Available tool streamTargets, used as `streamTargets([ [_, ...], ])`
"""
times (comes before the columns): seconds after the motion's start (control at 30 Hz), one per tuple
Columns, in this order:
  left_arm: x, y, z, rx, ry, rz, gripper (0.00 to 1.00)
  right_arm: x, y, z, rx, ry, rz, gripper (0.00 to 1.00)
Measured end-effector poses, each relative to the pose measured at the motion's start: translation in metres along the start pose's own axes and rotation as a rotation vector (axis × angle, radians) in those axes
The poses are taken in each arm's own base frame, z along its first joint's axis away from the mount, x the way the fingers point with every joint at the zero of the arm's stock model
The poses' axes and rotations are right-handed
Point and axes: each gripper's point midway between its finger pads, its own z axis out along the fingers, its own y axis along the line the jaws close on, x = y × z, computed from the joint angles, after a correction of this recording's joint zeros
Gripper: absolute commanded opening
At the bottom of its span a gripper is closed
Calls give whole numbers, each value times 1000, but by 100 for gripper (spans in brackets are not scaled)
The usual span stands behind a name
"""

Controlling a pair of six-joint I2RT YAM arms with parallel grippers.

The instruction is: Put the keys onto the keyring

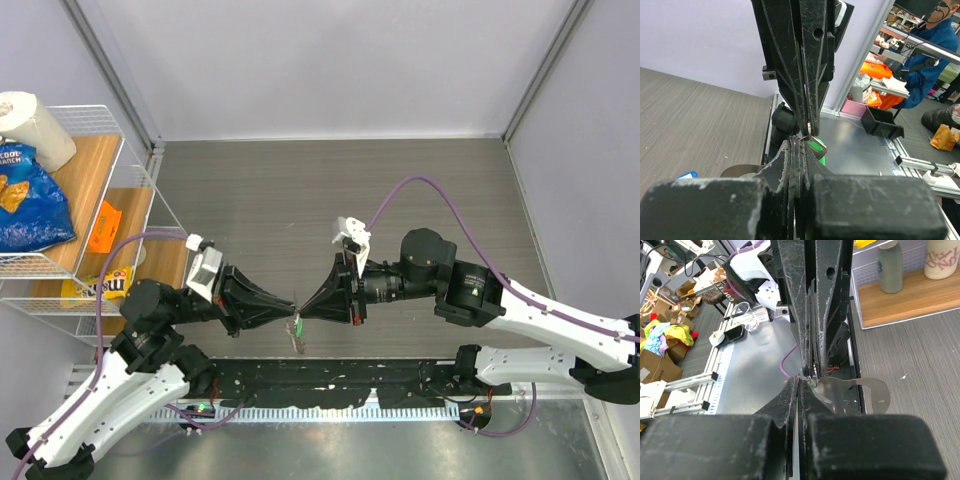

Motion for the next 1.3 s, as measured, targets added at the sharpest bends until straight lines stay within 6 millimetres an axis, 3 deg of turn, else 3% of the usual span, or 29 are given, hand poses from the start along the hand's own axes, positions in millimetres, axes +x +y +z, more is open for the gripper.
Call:
streamTargets([
  [1.3,-7,-8,-7,4,-33,51,0,0,-13,6,61,-23,125,5],
])
